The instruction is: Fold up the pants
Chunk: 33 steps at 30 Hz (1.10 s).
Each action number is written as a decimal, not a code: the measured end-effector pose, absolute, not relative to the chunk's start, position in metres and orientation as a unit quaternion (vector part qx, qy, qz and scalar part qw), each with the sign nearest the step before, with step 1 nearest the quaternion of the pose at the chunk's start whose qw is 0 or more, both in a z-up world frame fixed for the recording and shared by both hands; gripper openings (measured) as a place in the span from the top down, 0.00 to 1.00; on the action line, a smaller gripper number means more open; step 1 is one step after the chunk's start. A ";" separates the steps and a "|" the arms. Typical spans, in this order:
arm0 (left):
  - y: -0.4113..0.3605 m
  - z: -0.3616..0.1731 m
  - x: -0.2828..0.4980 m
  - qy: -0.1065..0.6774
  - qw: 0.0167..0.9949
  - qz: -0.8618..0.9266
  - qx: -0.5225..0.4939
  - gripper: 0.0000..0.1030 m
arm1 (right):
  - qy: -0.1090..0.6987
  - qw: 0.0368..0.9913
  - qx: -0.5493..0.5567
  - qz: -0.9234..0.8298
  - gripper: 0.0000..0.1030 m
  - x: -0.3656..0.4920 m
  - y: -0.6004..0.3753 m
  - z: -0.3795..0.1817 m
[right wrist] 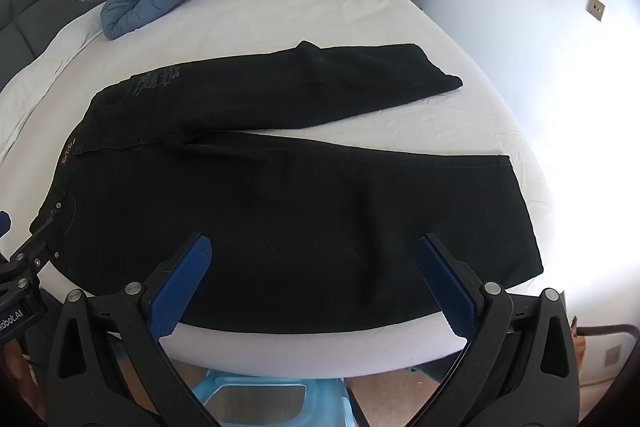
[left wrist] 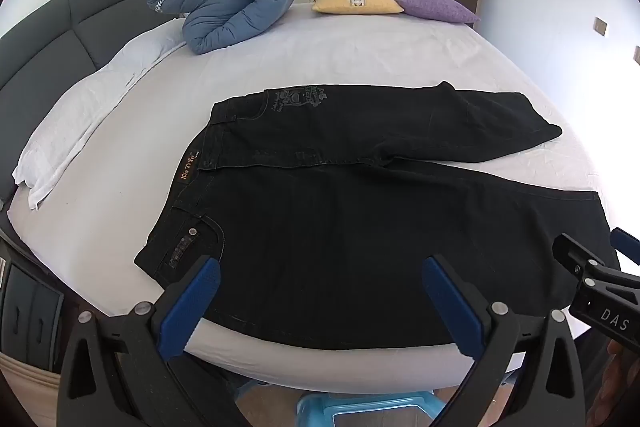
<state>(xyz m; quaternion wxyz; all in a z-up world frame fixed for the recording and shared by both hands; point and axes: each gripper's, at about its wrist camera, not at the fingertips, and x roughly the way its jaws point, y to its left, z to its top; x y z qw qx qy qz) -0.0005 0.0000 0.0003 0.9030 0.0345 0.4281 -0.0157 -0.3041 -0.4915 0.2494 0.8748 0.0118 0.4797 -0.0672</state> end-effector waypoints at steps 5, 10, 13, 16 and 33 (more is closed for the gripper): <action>0.000 0.001 -0.001 0.430 0.902 -0.017 0.036 0.00 | 0.479 0.875 0.009 -0.066 0.00 -0.305 -0.492 0.250; 0.001 -0.002 -0.002 0.432 0.901 -0.018 0.033 0.00 | 0.480 0.875 0.010 -0.066 0.00 -0.305 -0.493 0.250; 0.000 -0.002 -0.001 0.433 0.901 -0.018 0.035 0.00 | 0.480 0.875 0.011 -0.066 0.00 -0.305 -0.494 0.250; 0.000 -0.002 -0.001 0.433 0.900 -0.017 0.036 0.00 | 0.480 0.875 0.012 -0.066 0.00 -0.305 -0.495 0.250; 0.004 -0.003 -0.002 0.435 0.899 -0.018 0.037 0.00 | 0.481 0.875 0.014 -0.062 0.00 -0.304 -0.487 0.246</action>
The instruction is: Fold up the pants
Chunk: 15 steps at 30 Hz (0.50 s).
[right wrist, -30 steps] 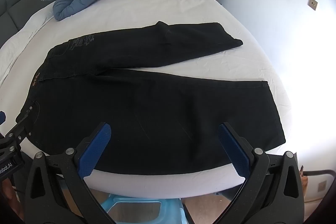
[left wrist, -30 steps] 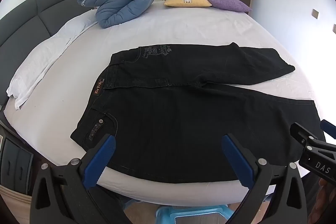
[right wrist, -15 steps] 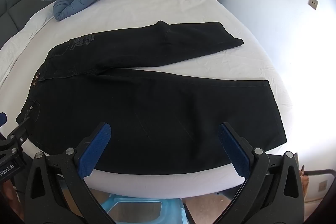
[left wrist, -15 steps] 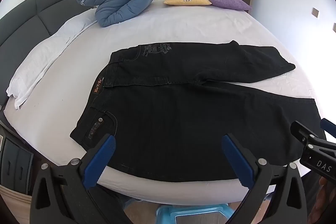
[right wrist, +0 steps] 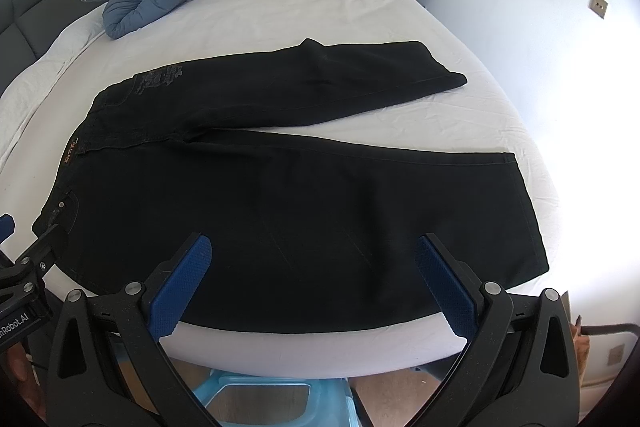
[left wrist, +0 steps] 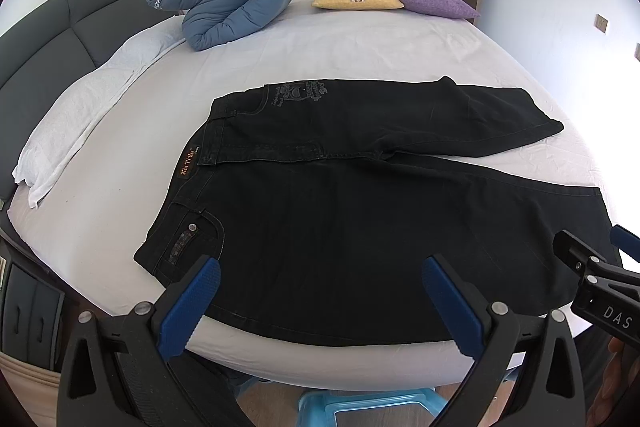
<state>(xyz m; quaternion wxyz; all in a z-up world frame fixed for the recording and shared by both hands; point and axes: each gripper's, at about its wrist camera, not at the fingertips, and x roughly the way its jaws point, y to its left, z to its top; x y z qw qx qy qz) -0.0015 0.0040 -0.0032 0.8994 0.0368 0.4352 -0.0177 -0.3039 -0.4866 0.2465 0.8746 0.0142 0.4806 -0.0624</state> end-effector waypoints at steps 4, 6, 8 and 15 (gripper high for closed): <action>0.003 -0.003 -0.001 0.436 0.899 -0.017 0.037 0.00 | 0.481 0.874 0.014 -0.062 0.00 -0.304 -0.486 0.246; 0.005 -0.004 -0.002 0.436 0.899 -0.017 0.037 0.00 | 0.481 0.874 0.014 -0.062 0.00 -0.304 -0.487 0.246; 0.005 -0.006 -0.003 0.436 0.899 -0.017 0.037 0.00 | 0.481 0.874 0.014 -0.061 0.00 -0.304 -0.486 0.246; 0.008 -0.009 -0.004 0.436 0.899 -0.016 0.036 0.00 | 0.482 0.874 0.014 -0.060 0.00 -0.304 -0.486 0.246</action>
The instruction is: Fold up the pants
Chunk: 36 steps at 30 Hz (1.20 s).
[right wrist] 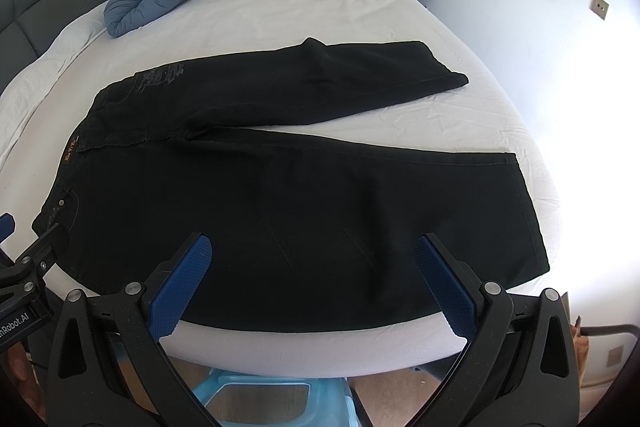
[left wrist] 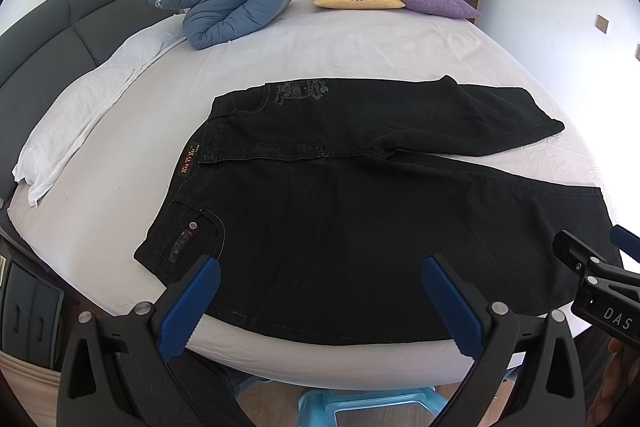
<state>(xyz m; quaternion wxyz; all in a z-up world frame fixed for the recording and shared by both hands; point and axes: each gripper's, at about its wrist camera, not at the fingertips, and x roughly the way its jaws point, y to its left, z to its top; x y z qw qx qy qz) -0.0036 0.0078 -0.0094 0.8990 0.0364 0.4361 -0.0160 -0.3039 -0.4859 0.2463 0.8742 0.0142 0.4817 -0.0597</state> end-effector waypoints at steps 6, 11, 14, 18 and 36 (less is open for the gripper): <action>0.010 -0.017 -0.006 0.438 0.898 -0.016 0.037 0.00 | 0.482 0.874 0.015 -0.060 0.00 -0.304 -0.485 0.246; 0.012 -0.018 -0.006 0.438 0.898 -0.016 0.037 0.00 | 0.482 0.874 0.015 -0.059 0.00 -0.304 -0.485 0.246; 0.011 -0.017 -0.006 0.438 0.898 -0.016 0.037 0.00 | 0.482 0.874 0.015 -0.059 0.00 -0.304 -0.485 0.246; 0.012 -0.018 -0.006 0.438 0.898 -0.016 0.037 0.00 | 0.482 0.874 0.015 -0.060 0.00 -0.304 -0.485 0.245; 0.015 -0.025 -0.006 0.443 0.895 -0.014 0.040 0.00 | 0.483 0.873 0.016 -0.059 0.00 -0.306 -0.483 0.242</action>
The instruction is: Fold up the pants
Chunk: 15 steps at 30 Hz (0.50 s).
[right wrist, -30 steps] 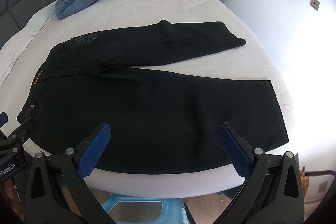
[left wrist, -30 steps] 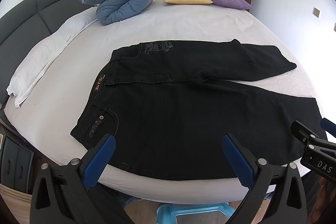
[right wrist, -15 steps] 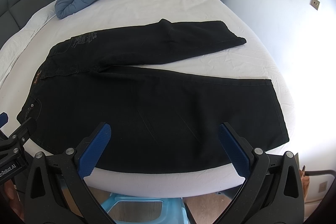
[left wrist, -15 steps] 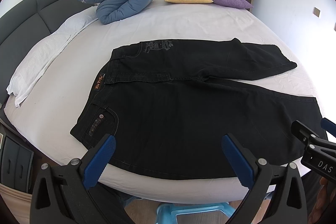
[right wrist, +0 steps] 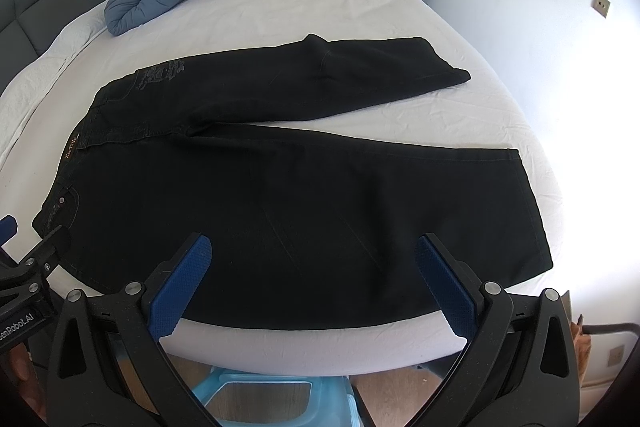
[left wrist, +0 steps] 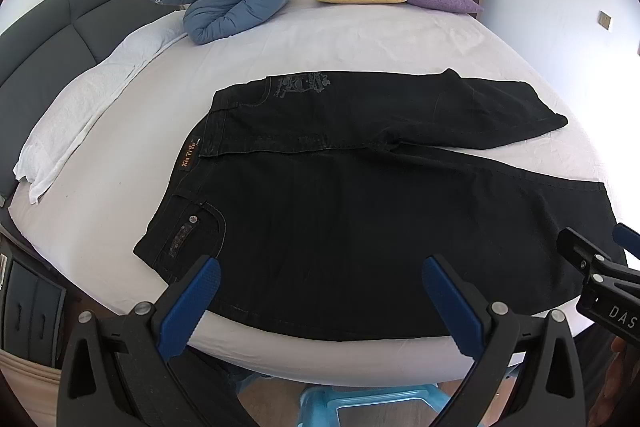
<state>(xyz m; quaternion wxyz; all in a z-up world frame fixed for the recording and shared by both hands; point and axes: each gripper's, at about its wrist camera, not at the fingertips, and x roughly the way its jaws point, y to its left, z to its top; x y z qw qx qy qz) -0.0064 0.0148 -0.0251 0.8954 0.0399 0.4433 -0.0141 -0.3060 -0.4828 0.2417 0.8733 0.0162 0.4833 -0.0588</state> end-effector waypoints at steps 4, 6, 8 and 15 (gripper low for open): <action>0.012 -0.024 -0.005 0.445 0.894 -0.013 0.040 0.00 | 0.486 0.872 0.018 -0.057 0.00 -0.306 -0.482 0.238; 0.013 -0.025 -0.006 0.446 0.894 -0.014 0.040 0.00 | 0.488 0.871 0.017 -0.056 0.00 -0.305 -0.482 0.236; 0.011 -0.024 -0.005 0.446 0.894 -0.014 0.041 0.00 | 0.489 0.870 0.016 -0.055 0.00 -0.305 -0.481 0.235; 0.012 -0.028 0.002 0.452 0.891 -0.012 0.043 0.00 | 0.497 0.866 0.014 -0.053 0.00 -0.297 -0.478 0.230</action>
